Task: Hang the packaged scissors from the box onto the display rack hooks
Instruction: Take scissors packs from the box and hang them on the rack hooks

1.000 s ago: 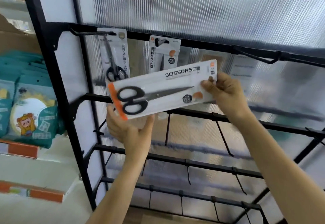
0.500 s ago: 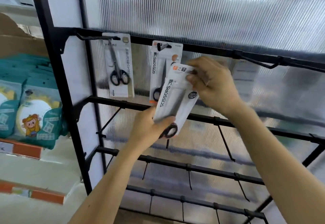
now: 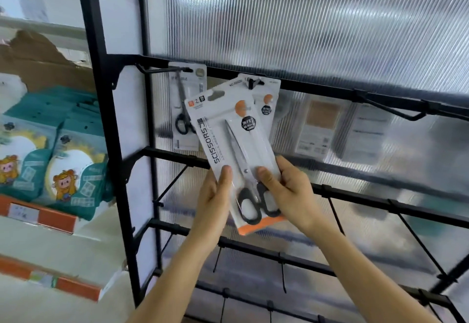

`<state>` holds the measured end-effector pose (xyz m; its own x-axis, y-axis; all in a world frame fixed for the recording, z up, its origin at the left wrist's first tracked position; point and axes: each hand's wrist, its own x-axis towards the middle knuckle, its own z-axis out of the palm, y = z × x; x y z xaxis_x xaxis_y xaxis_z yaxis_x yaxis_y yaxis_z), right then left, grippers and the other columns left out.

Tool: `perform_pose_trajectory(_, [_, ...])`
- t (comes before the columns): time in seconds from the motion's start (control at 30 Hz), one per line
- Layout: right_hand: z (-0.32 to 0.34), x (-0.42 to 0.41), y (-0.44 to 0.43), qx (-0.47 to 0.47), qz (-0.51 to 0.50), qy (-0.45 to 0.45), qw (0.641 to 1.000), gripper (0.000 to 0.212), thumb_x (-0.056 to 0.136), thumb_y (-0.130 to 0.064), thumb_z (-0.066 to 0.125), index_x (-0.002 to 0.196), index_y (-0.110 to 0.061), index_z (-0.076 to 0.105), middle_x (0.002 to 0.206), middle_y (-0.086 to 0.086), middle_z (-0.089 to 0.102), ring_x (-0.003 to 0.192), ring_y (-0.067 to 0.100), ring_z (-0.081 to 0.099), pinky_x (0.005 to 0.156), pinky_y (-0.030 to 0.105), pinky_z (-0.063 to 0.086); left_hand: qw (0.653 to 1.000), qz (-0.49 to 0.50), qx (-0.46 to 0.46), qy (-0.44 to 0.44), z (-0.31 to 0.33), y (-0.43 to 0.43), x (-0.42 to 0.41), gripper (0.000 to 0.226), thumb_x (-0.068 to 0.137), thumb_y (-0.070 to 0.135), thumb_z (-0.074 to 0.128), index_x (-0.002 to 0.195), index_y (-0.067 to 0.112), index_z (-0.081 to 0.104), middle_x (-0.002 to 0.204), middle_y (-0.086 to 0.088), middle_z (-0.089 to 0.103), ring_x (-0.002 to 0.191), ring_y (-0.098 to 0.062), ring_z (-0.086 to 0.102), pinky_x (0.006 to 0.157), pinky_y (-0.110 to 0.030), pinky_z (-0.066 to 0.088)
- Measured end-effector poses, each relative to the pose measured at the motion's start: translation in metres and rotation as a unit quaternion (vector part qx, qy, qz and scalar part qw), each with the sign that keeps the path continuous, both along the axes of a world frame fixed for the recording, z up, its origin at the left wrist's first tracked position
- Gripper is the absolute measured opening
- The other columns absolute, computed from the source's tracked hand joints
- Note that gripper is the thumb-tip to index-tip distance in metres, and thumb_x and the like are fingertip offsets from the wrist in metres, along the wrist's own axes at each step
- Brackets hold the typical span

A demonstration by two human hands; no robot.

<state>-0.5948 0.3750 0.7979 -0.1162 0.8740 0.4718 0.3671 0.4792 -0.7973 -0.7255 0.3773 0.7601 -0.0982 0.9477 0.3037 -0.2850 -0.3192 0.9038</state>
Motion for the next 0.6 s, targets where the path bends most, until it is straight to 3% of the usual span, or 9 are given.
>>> perform_pose_trajectory(0.1, [-0.001,-0.002,-0.007,0.046,-0.004,-0.003,0.999,0.019,0.087,-0.030,0.057,0.073,-0.020,0.050,0.051,-0.011,0.047,0.048,0.002,0.041,0.047,0.020,0.036,0.999,0.014,-0.030,0.011,-0.017,0.000,-0.016,0.053,0.082,0.069,0.033,0.101,0.029,0.061,0.089,0.001,0.070,0.078,-0.017,0.065,0.071,-0.038,0.053])
perform_pose_trajectory(0.17, [0.001,-0.002,-0.008,0.072,-0.014,0.033,0.997,0.023,0.087,-0.026,0.056,0.068,-0.019,0.045,0.047,-0.013,0.044,0.044,0.001,0.037,0.043,0.014,0.030,0.999,0.026,-0.021,0.002,-0.022,-0.002,-0.024,0.048,0.086,0.059,0.032,0.089,0.022,0.062,0.074,0.004,0.067,0.062,-0.011,0.059,0.059,-0.030,0.045])
perform_pose_trajectory(0.27, [0.007,-0.003,-0.007,0.058,-0.026,0.066,0.996,0.027,0.085,-0.034,0.056,0.067,-0.016,0.045,0.047,-0.012,0.044,0.044,0.001,0.037,0.044,0.012,0.030,0.999,0.045,-0.016,0.011,-0.024,-0.005,-0.035,0.035,0.082,0.041,0.037,0.085,0.014,0.060,0.064,0.008,0.061,0.055,-0.005,0.054,0.054,-0.020,0.041])
perform_pose_trajectory(0.33, [0.006,-0.005,-0.008,0.040,-0.024,0.065,0.997,0.020,0.085,-0.028,0.055,0.069,-0.018,0.048,0.046,-0.013,0.045,0.044,0.001,0.039,0.043,0.011,0.031,0.998,0.050,-0.014,0.022,-0.026,-0.008,-0.042,0.025,0.088,0.030,0.041,0.085,0.012,0.059,0.063,0.010,0.061,0.055,-0.005,0.054,0.055,-0.019,0.042])
perform_pose_trajectory(0.43, [0.001,-0.005,-0.011,0.035,-0.029,0.076,0.996,0.020,0.085,-0.026,0.053,0.068,-0.017,0.048,0.045,-0.013,0.045,0.042,0.001,0.039,0.043,0.009,0.030,0.997,0.065,-0.018,0.029,-0.029,-0.010,-0.052,0.023,0.096,0.012,0.040,0.086,0.011,0.060,0.064,0.008,0.061,0.058,-0.006,0.055,0.064,-0.028,0.042])
perform_pose_trajectory(0.6, [-0.003,-0.003,-0.013,0.029,-0.045,0.099,0.994,0.024,0.077,-0.037,0.052,0.069,-0.015,0.048,0.046,-0.012,0.046,0.043,0.000,0.040,0.043,0.012,0.033,0.995,0.082,-0.029,0.055,-0.035,-0.011,-0.060,0.023,0.096,0.010,0.040,0.088,0.014,0.062,0.066,0.008,0.063,0.061,-0.006,0.057,0.067,-0.030,0.045])
